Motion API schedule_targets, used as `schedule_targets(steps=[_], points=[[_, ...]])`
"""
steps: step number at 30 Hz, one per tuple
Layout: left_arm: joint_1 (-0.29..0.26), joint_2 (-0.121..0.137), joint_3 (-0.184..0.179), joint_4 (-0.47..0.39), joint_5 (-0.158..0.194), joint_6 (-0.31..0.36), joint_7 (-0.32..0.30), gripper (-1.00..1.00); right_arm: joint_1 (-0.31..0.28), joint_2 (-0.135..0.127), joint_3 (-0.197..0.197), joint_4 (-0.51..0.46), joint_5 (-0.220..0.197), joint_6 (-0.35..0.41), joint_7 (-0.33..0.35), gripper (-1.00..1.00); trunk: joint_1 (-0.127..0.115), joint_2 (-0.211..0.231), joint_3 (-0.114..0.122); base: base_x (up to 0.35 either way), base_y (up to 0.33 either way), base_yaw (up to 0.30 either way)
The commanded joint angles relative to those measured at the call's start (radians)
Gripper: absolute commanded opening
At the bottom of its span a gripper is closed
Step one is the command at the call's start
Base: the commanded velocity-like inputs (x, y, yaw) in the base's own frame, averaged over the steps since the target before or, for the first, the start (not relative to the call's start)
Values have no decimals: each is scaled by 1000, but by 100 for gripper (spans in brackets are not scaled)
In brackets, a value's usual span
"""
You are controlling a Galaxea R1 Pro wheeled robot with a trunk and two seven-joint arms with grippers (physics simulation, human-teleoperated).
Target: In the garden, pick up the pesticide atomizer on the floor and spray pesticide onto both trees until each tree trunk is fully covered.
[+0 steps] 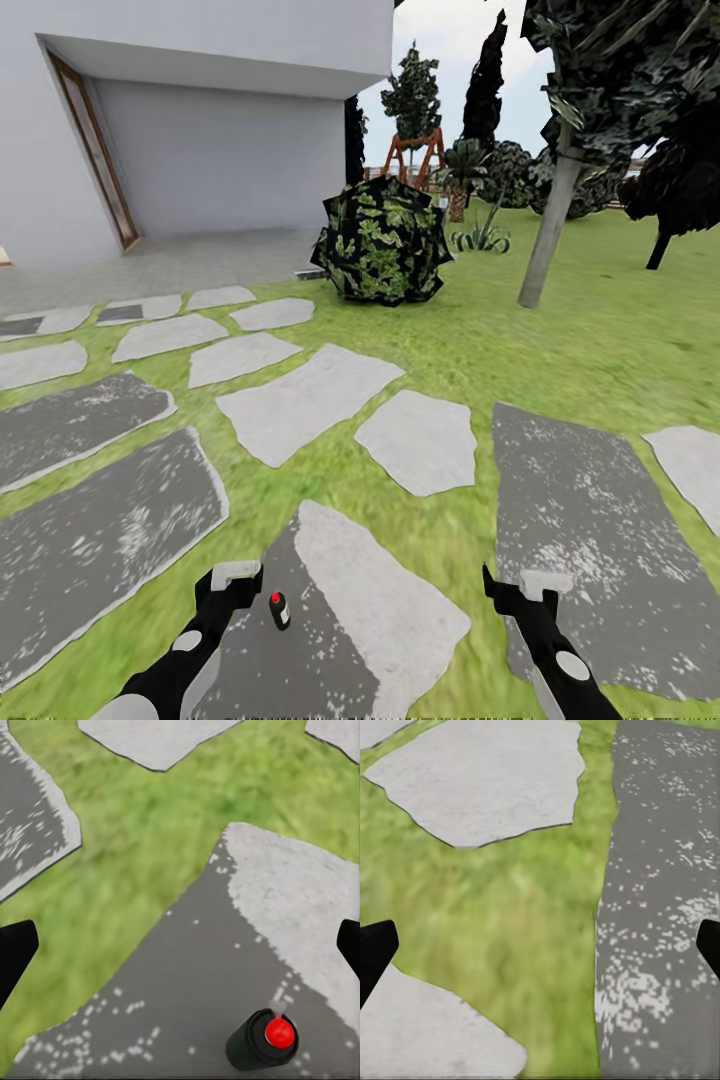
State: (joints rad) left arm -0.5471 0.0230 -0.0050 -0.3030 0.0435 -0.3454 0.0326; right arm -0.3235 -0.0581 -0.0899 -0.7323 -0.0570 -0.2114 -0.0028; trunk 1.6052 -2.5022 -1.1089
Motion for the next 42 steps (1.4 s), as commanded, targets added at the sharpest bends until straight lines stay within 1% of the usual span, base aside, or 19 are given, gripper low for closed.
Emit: schedule_targets(steps=[1,13,21,33,42], points=[[-1,0,-1,1,4,-3,0,100,-1,0,1,1,-6,-3,0,100,0,-1,-6,0,0,0],[-1,0,-1,2,4,-3,0,100,-1,0,1,1,-6,-3,0,100,6,-3,-72,0,0,0],[-1,0,-1,2,3,-7,-1,100,0,0,1,1,-6,-3,0,100,6,-3,-84,0,0,0],[-1,0,-2,2,3,-9,1,100,-1,0,2,1,-6,-3,0,100,6,-3,-85,0,-232,0],[-1,2,0,-7,6,-12,1,100,0,0,2,1,-6,-3,0,100,6,-3,-86,0,-46,13]])
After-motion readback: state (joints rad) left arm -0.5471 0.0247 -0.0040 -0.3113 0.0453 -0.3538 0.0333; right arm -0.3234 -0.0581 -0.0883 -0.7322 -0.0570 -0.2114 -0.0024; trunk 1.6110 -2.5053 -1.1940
